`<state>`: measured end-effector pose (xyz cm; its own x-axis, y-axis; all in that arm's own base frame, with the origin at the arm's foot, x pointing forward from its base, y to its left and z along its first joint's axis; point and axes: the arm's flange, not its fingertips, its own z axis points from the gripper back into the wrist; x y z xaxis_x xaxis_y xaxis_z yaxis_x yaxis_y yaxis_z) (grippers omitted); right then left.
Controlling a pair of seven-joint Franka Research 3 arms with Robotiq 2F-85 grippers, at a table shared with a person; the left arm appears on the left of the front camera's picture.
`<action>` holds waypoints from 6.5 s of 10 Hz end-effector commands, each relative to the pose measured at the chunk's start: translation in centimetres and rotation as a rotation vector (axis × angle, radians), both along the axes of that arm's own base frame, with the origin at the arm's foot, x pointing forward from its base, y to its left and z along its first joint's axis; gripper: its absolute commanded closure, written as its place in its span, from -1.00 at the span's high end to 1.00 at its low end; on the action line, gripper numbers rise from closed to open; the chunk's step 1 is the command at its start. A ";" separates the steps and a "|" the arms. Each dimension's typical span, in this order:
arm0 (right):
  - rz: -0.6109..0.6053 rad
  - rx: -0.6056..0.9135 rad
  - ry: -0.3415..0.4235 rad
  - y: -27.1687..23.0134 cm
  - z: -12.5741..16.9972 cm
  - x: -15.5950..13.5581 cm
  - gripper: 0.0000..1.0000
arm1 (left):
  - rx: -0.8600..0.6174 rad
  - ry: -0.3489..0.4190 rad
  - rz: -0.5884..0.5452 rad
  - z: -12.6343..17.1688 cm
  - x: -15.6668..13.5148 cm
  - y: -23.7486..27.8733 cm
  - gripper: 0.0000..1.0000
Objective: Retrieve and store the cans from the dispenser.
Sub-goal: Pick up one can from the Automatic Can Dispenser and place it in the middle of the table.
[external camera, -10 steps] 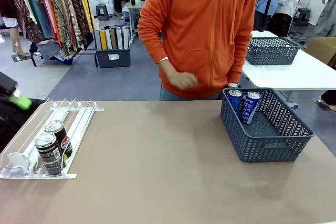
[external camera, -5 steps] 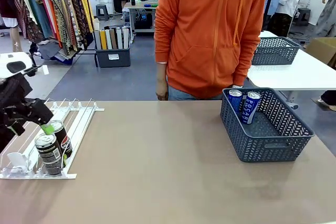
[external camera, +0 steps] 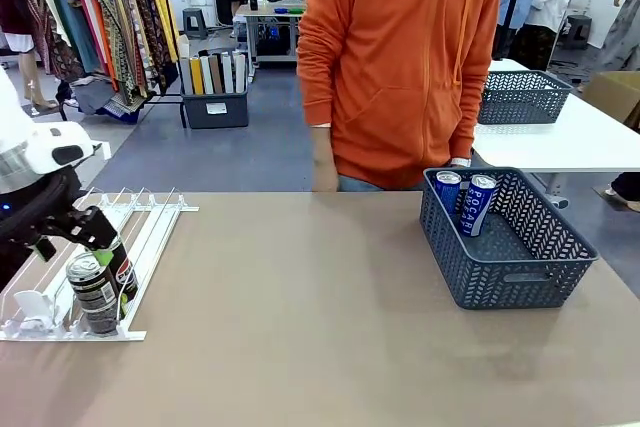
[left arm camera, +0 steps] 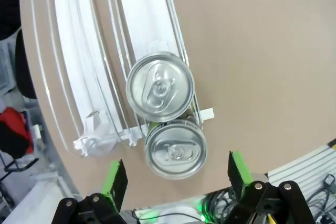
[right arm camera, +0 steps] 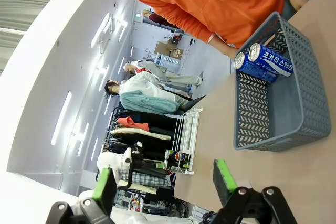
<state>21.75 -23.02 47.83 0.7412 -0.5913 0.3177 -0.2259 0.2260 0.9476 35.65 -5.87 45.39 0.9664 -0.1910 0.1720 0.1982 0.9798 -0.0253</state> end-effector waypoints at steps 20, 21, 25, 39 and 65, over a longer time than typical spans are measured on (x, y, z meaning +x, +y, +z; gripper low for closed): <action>-0.008 0.012 -0.032 0.0 0.3 0.2 1.00 | 0.107 0.047 0.054 -5.7 1.2 -0.9 -1.00; -0.008 0.012 -0.032 0.0 0.3 0.2 1.00 | 0.105 0.046 0.059 -5.3 1.2 -0.7 -1.00; -0.008 0.012 -0.032 0.0 0.3 0.2 1.00 | 0.031 -0.065 0.042 5.2 -1.4 0.3 -1.00; -0.008 0.012 -0.032 0.0 0.3 0.2 1.00 | -0.102 -0.308 -0.094 22.4 -8.8 -1.1 -1.00; -0.008 0.012 -0.032 0.0 0.3 0.2 1.00 | 0.196 -0.066 -0.762 -2.1 5.4 -38.9 1.00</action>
